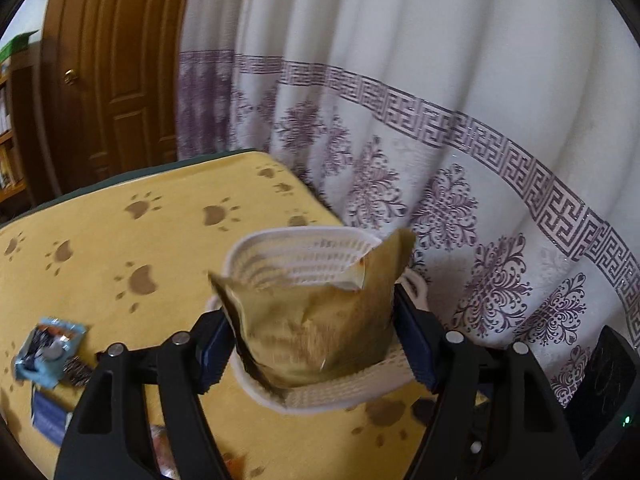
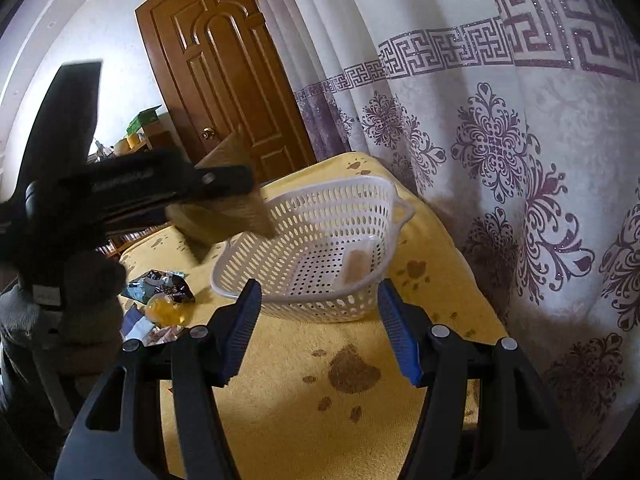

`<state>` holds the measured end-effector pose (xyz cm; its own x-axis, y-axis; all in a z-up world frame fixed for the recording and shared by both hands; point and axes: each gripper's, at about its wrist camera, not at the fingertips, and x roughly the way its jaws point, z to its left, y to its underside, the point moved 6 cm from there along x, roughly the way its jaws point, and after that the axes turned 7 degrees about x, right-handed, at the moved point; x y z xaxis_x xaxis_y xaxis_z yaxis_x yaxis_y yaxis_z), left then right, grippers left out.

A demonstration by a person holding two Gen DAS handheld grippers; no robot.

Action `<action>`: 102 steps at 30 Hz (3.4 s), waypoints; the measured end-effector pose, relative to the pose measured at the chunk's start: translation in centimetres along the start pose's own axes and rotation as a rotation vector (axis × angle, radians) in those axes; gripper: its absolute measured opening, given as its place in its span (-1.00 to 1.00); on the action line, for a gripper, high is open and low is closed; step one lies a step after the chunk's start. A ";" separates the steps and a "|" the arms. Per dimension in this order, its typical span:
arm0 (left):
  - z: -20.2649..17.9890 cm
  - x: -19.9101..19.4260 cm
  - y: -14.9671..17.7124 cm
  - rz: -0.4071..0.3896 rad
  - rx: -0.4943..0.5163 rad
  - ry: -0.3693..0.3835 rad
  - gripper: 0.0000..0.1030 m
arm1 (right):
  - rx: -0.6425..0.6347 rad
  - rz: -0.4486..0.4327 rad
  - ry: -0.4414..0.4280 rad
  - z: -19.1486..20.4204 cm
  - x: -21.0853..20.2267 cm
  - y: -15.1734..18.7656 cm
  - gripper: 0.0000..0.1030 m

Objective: Organize snacks
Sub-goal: 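Carry both snacks to the white basket and open both tools to drop them, then move both tools back toward the snack pile, then grasp the white-green snack bag with the left tool while the right tool grasps the red-edged pack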

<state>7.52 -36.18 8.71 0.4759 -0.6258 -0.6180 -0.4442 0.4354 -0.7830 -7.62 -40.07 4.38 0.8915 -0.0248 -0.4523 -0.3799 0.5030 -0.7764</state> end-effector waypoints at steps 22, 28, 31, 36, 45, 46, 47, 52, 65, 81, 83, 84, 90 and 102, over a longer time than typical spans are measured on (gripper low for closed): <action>7.0 -6.5 4.2 -0.036 -0.111 -0.190 0.86 | -0.028 0.047 -0.052 3.6 -0.4 2.0 0.23; 11.8 -10.8 7.2 -0.049 -0.220 -0.289 0.87 | -0.052 0.101 -0.086 6.1 0.2 3.9 0.23; 14.3 -12.8 9.0 -0.046 -0.280 -0.355 0.87 | -0.079 0.125 -0.099 7.5 0.3 4.9 0.24; 17.7 -16.3 12.5 -0.050 -0.347 -0.435 0.87 | -0.121 0.156 -0.121 9.7 0.6 6.2 0.38; 23.2 -21.6 20.3 -0.011 -0.441 -0.551 0.87 | -0.166 0.219 -0.144 13.3 1.2 9.1 0.45; 23.8 -22.1 21.0 -0.009 -0.455 -0.562 0.87 | -0.166 0.227 -0.147 13.7 1.4 9.5 0.53; 24.5 -22.6 21.7 -0.005 -0.469 -0.574 0.87 | -0.165 0.234 -0.148 14.0 1.5 9.8 0.54; 27.3 -24.1 25.0 0.018 -0.525 -0.617 0.88 | -0.184 0.268 -0.151 15.1 2.1 11.2 0.55; 34.2 -19.4 25.2 0.176 -0.415 -0.628 0.88 | -0.207 0.301 -0.148 16.3 3.2 12.2 0.55; 36.3 -15.7 24.3 0.223 -0.376 -0.583 0.37 | -0.218 0.318 -0.137 16.5 4.1 12.2 0.55; 35.9 -15.7 24.0 0.203 -0.367 -0.563 0.10 | -0.220 0.318 -0.135 16.6 4.2 12.2 0.55; 35.7 -15.7 23.9 0.196 -0.363 -0.557 0.05 | -0.223 0.317 -0.134 16.7 4.3 12.2 0.55; 34.7 -16.5 23.8 0.155 -0.376 -0.541 -0.16 | -0.220 0.291 -0.114 16.1 4.5 11.0 0.55; 31.9 -20.0 22.6 0.026 -0.413 -0.521 -0.34 | -0.259 0.322 -0.105 15.6 7.9 9.4 0.55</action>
<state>12.19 6.81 1.13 0.7196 -0.1782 -0.6711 -0.6658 0.0975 -0.7397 -0.30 -22.06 0.36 0.7321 0.1931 -0.6533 -0.6809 0.2366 -0.6931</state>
